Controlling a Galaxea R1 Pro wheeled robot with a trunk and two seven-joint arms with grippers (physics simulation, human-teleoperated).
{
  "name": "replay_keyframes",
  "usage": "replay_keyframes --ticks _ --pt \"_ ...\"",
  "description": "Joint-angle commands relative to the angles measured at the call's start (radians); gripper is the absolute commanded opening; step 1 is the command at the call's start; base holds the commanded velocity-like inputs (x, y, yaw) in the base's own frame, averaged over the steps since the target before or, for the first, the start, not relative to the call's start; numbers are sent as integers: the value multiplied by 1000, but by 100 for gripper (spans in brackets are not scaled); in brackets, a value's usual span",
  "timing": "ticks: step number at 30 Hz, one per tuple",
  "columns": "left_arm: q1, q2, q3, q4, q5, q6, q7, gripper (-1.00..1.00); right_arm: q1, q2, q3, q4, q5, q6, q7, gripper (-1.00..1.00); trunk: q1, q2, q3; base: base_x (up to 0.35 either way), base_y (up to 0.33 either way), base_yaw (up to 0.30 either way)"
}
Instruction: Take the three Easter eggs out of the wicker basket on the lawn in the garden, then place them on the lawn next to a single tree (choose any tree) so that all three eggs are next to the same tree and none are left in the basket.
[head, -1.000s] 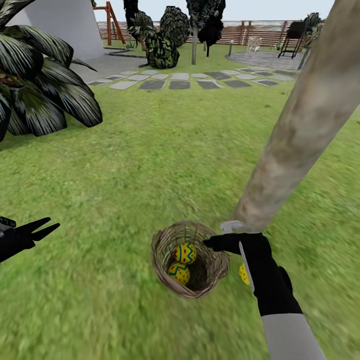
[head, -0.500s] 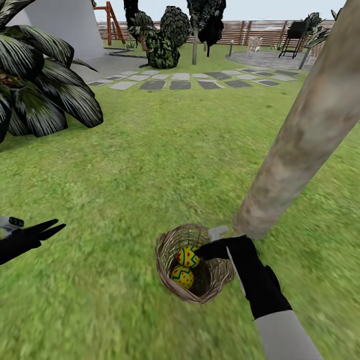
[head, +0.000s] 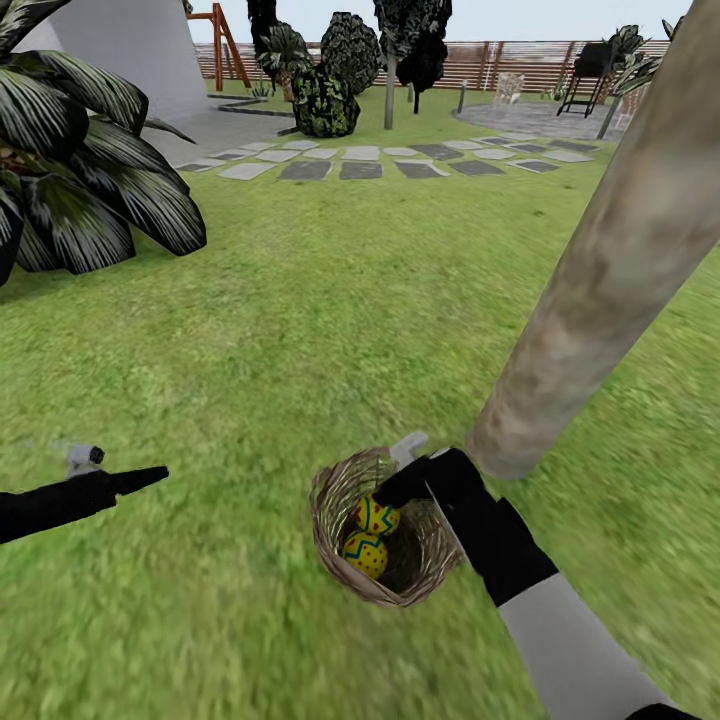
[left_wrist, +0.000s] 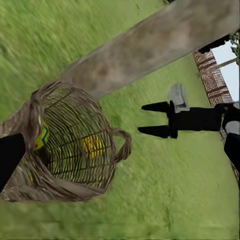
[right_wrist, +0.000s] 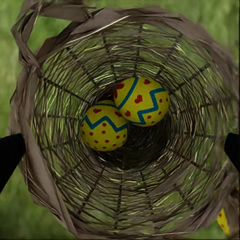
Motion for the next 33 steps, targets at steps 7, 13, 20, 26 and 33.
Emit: replay_keyframes --ticks 7,13,20,26,33 --pt "-2 4 8 -16 -75 11 -4 100 -50 -92 165 3 11 -6 34 100 0 0 -1 0 0 0" --pt "-2 -5 66 -52 -73 9 -4 100 -102 -107 199 71 78 -8 139 100 0 0 -1 0 0 0" --pt "-2 -9 117 -55 -71 9 -4 100 -108 -101 196 145 129 -11 153 100 0 0 -1 0 0 0" --pt "-2 -8 148 -56 -71 9 -4 100 -108 -101 196 141 130 -11 153 100 4 -7 -4 0 0 0" --pt "-1 -9 150 -55 -71 9 -4 100 -108 -101 199 140 130 -11 151 100 31 -56 -26 0 0 0"
